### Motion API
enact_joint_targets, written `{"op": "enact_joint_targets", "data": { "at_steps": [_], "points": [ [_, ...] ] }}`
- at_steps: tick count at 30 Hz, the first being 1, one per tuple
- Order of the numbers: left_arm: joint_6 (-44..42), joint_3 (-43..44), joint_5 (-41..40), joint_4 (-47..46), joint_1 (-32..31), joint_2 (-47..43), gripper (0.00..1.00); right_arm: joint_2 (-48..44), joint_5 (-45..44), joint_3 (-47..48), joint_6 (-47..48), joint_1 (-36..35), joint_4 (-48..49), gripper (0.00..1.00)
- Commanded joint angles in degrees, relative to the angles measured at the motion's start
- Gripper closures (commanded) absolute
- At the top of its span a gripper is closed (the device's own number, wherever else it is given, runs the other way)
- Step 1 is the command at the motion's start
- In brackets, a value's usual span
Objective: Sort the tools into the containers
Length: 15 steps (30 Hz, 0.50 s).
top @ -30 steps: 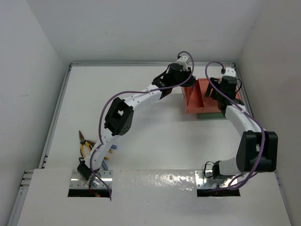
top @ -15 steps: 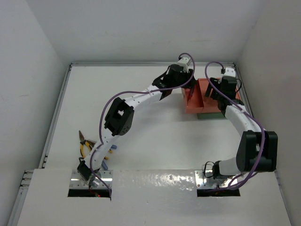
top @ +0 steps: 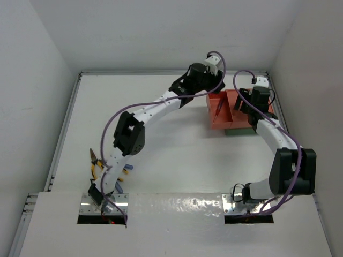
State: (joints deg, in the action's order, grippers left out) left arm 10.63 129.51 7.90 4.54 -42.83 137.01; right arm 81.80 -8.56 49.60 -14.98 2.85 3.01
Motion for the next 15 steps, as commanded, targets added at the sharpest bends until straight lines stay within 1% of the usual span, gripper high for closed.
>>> {"op": "enact_joint_targets", "data": {
  "at_steps": [1, 2, 3, 4, 5, 6, 7, 8, 9, 10, 11, 12, 13, 15],
  "points": [
    [-16.48, -6.74, -2.26, 4.42, 1.16, -18.85, 0.56, 2.40, -0.76, -1.62, 0.83, 0.40, -8.80, 0.28],
    [-24.09, -10.99, -2.02, 5.04, 2.04, -22.89, 0.50, 2.31, -0.32, -1.53, 1.27, 0.40, -8.89, 0.28],
    [-28.52, -15.13, 1.47, 8.18, 3.27, -30.15, 0.43, 2.31, 0.03, -1.35, 1.97, 0.40, -9.07, 0.27],
    [-40.14, -21.35, 4.81, 11.34, 6.24, -33.18, 0.31, 2.40, 0.47, -1.18, 2.32, 0.40, -9.16, 0.26],
    [-47.21, -23.41, 7.45, 21.81, 7.83, -35.91, 0.29, 2.49, 0.99, -0.92, 2.67, 0.40, -9.24, 0.26],
    [-59.90, -28.39, 9.74, 27.40, 11.42, -40.63, 0.29, 2.49, 2.04, -0.74, 3.37, 0.40, -9.42, 0.25],
    [-60.03, -31.75, 9.59, 32.07, 13.19, -42.86, 0.30, 2.57, 2.23, -0.65, 3.73, 0.40, -9.51, 0.25],
    [-71.43, -35.61, 8.81, 36.29, 14.78, -45.40, 0.31, 2.66, 2.32, -0.56, 3.99, 0.40, -9.60, 0.25],
    [-76.67, -40.08, 7.41, 42.86, 16.18, -50.30, 0.33, 2.75, 2.49, -0.47, 4.26, 0.40, -9.77, 0.24],
    [-85.51, -48.22, 4.43, 46.32, 18.11, -52.09, 0.35, 2.75, 2.41, -0.39, 4.61, 0.40, -9.86, 0.24],
    [-85.60, -51.69, 3.10, 49.66, 18.74, -53.59, 0.36, 2.75, 2.32, -0.30, 4.79, 0.40, -9.95, 0.24],
    [-88.91, -55.38, 1.95, 52.22, 18.92, -55.95, 0.37, 2.75, 2.14, -0.21, 4.96, 0.40, -10.12, 0.24],
    [-89.20, -62.64, 0.46, 54.85, 19.01, -56.93, 0.37, 2.75, 1.97, -0.21, 5.14, 0.31, -10.39, 0.24],
    [-90.52, -68.84, 0.10, 56.72, 19.01, -59.83, 0.37, 2.84, 1.62, 0.05, 5.66, 0.40, -11.17, 0.24]
  ]
}}
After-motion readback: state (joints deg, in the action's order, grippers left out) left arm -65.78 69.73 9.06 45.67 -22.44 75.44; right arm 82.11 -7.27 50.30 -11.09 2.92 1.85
